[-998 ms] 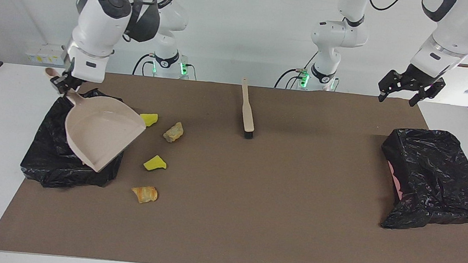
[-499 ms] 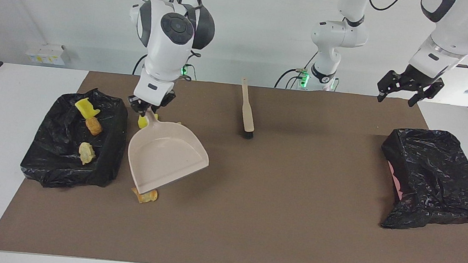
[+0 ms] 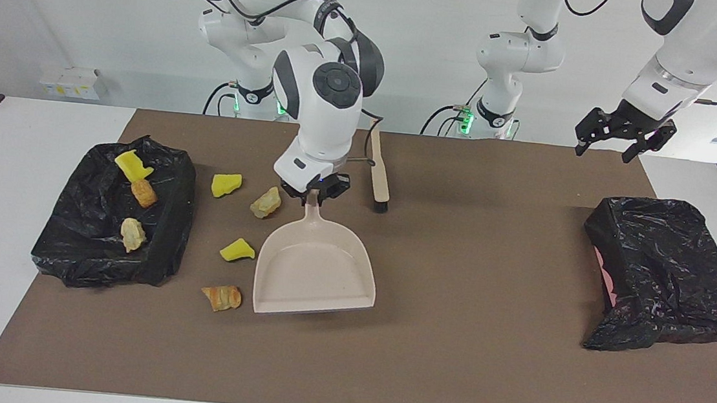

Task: Sweep and dump trash in bin
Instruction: 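Bring the dustpan back and set it on the table with the right gripper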

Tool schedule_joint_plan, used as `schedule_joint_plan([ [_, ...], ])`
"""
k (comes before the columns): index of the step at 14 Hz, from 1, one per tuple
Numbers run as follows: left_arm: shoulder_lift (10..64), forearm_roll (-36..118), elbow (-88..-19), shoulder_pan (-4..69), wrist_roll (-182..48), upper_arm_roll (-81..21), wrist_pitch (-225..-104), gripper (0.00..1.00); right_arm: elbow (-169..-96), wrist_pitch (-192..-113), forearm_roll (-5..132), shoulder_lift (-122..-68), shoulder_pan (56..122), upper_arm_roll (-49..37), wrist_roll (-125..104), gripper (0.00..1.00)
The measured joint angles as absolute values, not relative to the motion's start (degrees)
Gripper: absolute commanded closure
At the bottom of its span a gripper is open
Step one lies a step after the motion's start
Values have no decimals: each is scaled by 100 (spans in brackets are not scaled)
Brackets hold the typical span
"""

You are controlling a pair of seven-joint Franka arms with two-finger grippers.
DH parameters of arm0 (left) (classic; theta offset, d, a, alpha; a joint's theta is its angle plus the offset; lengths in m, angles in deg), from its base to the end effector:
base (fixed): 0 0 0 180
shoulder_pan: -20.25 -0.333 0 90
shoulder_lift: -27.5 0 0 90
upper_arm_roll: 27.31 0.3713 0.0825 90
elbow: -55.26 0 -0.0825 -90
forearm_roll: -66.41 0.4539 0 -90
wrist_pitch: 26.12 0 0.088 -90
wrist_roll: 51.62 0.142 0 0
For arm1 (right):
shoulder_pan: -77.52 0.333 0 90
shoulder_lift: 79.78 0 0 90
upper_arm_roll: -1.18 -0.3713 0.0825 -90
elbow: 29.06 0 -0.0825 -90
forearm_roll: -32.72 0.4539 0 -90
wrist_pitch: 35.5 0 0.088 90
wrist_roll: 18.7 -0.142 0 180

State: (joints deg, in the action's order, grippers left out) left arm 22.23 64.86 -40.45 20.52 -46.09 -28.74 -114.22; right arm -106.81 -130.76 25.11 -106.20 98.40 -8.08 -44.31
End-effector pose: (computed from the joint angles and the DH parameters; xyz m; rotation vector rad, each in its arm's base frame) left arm 0.5843 -0.0219 0.6439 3.1086 -0.1967 -0.0623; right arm 0.6796 0.3500 0.4473 3.0129 0.1356 -0.1586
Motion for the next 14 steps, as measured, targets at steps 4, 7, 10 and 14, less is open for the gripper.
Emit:
schedule_joint_plan([
  [4,2223,6486,-4061,2052,-4609,-2874,-11423,0,-10376,-13494,2563,-11255,10264,-807,-5326,100],
  [7,2222,6486,-4137,2052,-4609,-2874,-11448,0,-10169,-13822,2663,-11647,10386,-806,-5409,100],
  [10,2222,6486,-4172,2052,-4609,-2874,-11496,0,-10105,-13983,2757,-11899,10526,-807,-5574,100],
  [14,2222,6486,-4230,2052,-4609,-2879,-11545,0,-10077,-14019,2828,-12028,10641,-798,-5711,78],
])
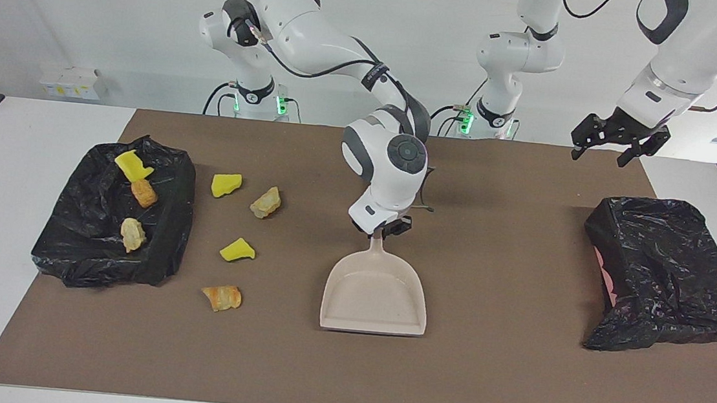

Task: Sweep and dump trash in bin
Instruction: 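Bring the dustpan back and set it on the table with the right gripper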

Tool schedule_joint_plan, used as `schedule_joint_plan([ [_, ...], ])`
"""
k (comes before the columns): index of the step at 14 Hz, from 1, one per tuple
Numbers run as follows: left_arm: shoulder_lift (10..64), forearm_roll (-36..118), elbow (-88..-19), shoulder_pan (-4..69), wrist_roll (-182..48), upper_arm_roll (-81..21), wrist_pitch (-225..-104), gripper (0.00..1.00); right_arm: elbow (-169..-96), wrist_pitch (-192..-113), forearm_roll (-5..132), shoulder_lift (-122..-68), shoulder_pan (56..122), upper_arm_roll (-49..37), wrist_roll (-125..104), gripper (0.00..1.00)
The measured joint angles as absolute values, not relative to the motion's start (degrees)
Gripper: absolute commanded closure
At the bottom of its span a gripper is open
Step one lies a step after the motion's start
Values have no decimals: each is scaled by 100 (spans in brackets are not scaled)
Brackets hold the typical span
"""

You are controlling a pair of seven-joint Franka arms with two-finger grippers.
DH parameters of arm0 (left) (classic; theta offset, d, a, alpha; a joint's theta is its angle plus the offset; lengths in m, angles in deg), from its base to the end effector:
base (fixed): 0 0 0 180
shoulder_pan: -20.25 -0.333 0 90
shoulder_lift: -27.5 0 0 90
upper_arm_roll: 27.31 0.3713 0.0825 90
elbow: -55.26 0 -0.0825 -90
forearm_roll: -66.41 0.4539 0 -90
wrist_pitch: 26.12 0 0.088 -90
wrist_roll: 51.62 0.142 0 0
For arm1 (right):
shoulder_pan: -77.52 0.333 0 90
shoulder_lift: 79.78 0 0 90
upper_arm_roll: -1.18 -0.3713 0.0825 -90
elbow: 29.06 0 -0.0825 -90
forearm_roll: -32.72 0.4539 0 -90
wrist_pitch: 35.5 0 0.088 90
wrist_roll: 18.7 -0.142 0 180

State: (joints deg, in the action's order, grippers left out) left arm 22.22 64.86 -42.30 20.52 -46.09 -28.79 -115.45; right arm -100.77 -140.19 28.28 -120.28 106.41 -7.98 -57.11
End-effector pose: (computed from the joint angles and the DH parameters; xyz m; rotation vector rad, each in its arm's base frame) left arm 0.5850 -0.0224 0.6284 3.1080 -0.1969 -0.0789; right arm 0.6722 0.4770 0.3190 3.0856 -0.0206 -0.1798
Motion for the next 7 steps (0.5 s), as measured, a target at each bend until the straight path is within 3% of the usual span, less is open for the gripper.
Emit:
schedule_joint_plan([
  [1,2222,6486,-4248,2052,-4609,-2882,-11566,0,-10076,-14019,2870,-12028,10640,-792,-5711,72],
  [4,2223,6486,-4329,2092,-4609,-2908,-11702,0,-10062,-14017,2905,-12029,10639,-785,-5711,35],
  [7,2242,6486,-4508,2252,-4609,-2941,-12015,0,-9973,-14014,2916,-11995,10638,-785,-5711,8],
])
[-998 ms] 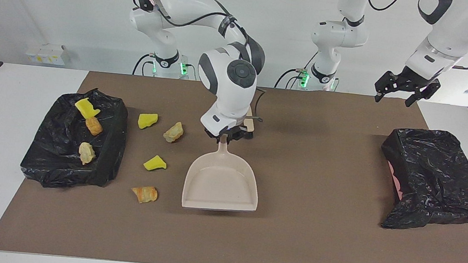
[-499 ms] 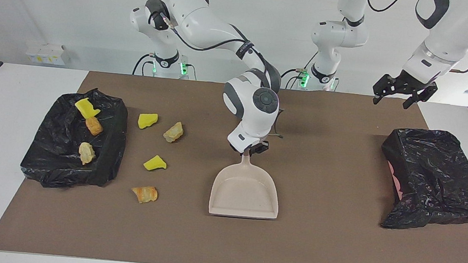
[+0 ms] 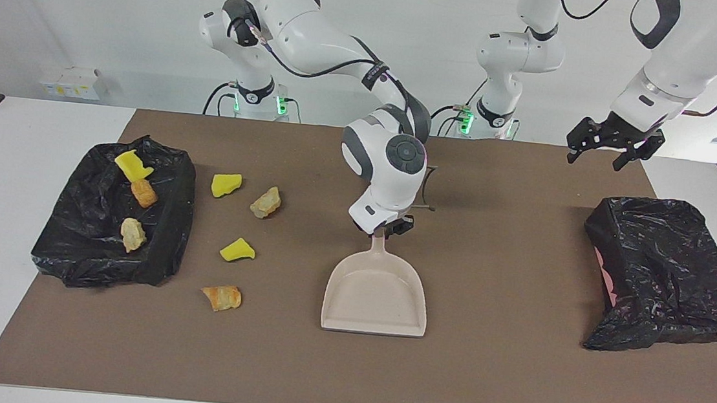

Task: Sweep and dump trash in bin
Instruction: 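Bring the dustpan back and set it on the table with the right gripper, then grasp the dustpan handle with the left gripper while the right gripper grasps the brush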

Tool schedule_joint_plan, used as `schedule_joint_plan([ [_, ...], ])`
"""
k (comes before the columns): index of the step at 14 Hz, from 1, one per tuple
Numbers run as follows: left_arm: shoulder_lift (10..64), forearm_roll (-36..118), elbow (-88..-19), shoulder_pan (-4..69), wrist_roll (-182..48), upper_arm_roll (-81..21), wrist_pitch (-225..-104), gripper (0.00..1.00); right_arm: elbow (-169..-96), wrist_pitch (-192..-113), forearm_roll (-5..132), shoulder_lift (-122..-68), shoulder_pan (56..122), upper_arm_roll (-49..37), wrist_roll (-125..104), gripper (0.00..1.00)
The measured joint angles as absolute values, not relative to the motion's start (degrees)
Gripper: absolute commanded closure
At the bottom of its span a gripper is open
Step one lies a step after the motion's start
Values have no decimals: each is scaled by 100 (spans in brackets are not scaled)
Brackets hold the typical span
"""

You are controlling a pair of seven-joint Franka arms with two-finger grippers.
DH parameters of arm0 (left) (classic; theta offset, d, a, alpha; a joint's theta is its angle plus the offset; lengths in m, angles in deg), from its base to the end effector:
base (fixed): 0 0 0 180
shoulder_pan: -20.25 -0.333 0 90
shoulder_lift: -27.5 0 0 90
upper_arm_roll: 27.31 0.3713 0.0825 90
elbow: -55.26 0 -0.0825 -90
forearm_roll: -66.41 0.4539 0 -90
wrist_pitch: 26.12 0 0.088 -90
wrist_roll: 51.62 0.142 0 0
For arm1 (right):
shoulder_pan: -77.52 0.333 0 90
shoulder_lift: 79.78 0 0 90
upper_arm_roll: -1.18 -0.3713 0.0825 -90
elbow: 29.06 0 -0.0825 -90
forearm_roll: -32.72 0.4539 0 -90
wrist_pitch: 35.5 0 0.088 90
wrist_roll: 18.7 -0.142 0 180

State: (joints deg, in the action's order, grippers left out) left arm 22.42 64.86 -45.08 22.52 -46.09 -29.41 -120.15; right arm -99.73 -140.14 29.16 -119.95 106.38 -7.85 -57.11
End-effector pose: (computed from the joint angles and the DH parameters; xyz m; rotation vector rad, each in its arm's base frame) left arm 0.5917 -0.0497 0.6068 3.1062 -0.2653 -0.0332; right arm 0.6762 0.4785 0.3330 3.1097 -0.0341 -0.1648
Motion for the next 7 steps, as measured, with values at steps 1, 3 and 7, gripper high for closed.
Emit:
schedule_joint_plan([
  [1,2260,6486,-4589,2338,-4609,-2945,-12156,0,-9940,-14013,2919,-11943,10638,-784,-5711,4],
  [3,2331,6486,-4721,2514,-4610,-2951,-12450,0,-9962,-13918,2919,-11748,10635,-782,-5711,0],
  [7,2641,6486,-4834,2855,-4801,-2962,-12941,0,-10759,-13775,2920,-10837,10635,-782,-5711,0],
])
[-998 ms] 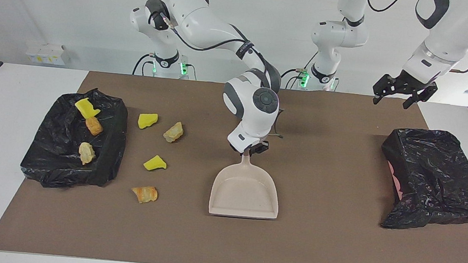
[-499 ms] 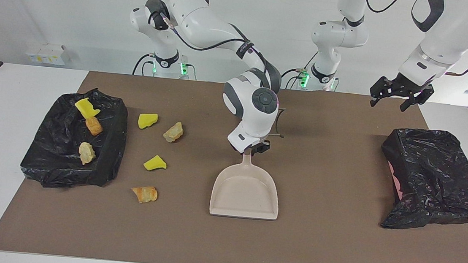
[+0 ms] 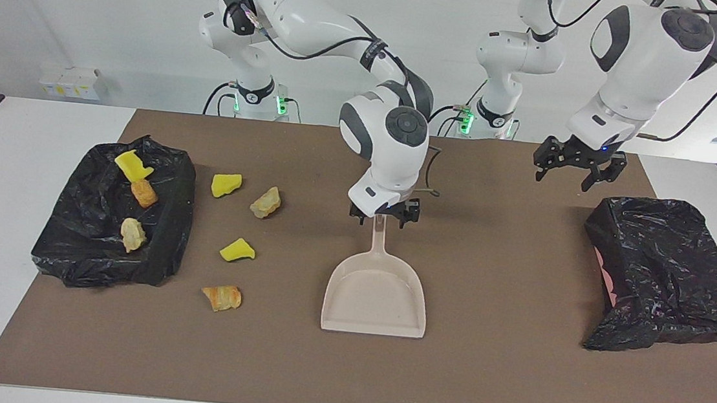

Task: Sweep and dump trash in bin
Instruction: 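Grasp the dustpan handle with the left gripper while the right gripper grasps the brush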

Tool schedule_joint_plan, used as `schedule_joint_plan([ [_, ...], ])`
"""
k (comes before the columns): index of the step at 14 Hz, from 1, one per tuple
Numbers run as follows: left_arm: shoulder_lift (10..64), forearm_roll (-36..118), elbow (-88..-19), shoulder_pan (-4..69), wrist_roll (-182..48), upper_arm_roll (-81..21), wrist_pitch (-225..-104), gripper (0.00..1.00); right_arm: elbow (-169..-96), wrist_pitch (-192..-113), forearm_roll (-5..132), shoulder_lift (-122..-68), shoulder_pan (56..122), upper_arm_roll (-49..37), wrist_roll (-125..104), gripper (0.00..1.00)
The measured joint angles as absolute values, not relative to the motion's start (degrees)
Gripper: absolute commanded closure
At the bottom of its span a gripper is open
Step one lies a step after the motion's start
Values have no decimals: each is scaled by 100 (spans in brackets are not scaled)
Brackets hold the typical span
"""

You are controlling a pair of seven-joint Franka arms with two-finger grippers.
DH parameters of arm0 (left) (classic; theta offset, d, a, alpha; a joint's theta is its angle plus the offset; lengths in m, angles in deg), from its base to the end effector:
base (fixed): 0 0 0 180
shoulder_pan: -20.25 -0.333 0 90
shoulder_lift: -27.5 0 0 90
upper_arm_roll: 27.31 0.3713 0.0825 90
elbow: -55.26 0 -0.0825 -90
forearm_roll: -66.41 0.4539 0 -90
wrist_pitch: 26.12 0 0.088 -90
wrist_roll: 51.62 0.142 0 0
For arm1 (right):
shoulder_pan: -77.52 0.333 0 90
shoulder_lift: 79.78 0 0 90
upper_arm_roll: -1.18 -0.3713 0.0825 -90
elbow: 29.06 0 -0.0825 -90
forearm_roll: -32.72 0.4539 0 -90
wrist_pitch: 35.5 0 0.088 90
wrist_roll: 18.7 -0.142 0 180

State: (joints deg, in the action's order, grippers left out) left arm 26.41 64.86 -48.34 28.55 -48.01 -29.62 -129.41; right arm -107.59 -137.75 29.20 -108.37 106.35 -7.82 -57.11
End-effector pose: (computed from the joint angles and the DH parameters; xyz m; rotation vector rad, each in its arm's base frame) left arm 0.6150 -0.1186 0.5473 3.0923 -0.3762 0.0187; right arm 0.6361 0.4576 0.4193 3.1035 -0.0165 -0.1120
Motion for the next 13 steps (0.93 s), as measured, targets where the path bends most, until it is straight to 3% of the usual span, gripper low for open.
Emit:
schedule_joint_plan([
  [6,3372,6484,-4866,3626,-5658,-2980,-13865,0,-12864,-13767,3283,-9151,10990,-827,-5706,0],
  [10,3783,6481,-4862,4180,-6450,-2991,-14443,0,-14734,-14899,3772,-8252,11409,-839,-5709,0],
  [13,3959,6482,-4855,4630,-7215,-2993,-14724,0,-15471,-15164,3948,-7946,11827,-846,-5917,1],
])
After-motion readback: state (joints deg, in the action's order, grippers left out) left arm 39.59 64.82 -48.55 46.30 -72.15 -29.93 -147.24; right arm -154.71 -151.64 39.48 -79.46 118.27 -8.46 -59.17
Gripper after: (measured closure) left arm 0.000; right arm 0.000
